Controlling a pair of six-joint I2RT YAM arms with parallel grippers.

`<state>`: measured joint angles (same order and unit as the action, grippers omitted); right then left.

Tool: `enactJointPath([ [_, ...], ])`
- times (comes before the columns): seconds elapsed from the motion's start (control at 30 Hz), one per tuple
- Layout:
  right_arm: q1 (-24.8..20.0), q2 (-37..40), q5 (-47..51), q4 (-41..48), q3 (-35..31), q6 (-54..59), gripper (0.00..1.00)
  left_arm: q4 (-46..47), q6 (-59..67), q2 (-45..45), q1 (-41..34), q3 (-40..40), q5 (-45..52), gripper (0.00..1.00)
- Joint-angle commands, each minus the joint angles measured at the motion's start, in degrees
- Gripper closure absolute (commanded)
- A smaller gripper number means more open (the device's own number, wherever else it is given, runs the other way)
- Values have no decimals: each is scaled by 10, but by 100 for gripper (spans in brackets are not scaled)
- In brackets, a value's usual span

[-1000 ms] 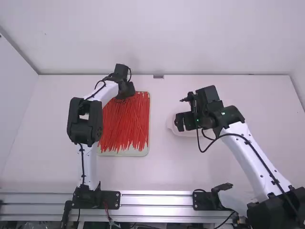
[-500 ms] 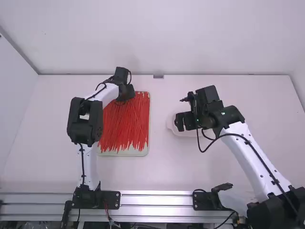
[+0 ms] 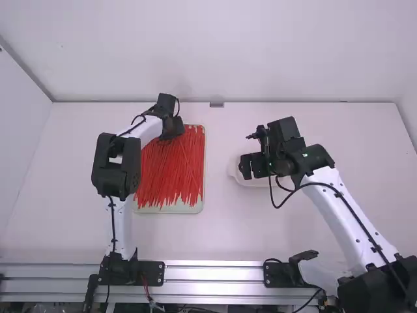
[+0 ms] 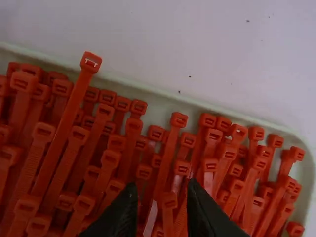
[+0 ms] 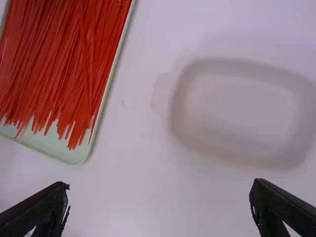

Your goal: Fasten the cable tie

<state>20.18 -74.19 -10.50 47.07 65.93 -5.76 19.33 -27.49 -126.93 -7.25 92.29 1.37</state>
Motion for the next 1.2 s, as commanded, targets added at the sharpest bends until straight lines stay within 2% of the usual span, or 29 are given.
enactJointPath([
  [0.0, 0, -4, 3, 0, 15, 2, 2, -3, -1, -6, -3, -8, -3, 73],
  [0.73, 0, -4, 2, 1, 15, 2, 2, -31, 20, -6, -10, -30, -8, 73],
  [0.83, 0, -4, 1, 1, 15, 2, 2, -35, 19, -6, -10, -30, -8, 79],
  [0.87, 0, -4, 1, 3, 15, 2, 2, -33, 15, -6, -10, -30, -8, 85],
  [0.93, 0, -4, 1, 5, 15, 2, 2, -31, 17, -6, -10, -30, -3, 87],
  [1.1, 0, -4, 2, 9, 15, 2, 2, -27, 16, -6, -10, -30, -3, 86],
  [1.17, 0, -4, 3, 9, 15, 2, 2, -27, 16, -6, -13, -30, -3, 82],
])
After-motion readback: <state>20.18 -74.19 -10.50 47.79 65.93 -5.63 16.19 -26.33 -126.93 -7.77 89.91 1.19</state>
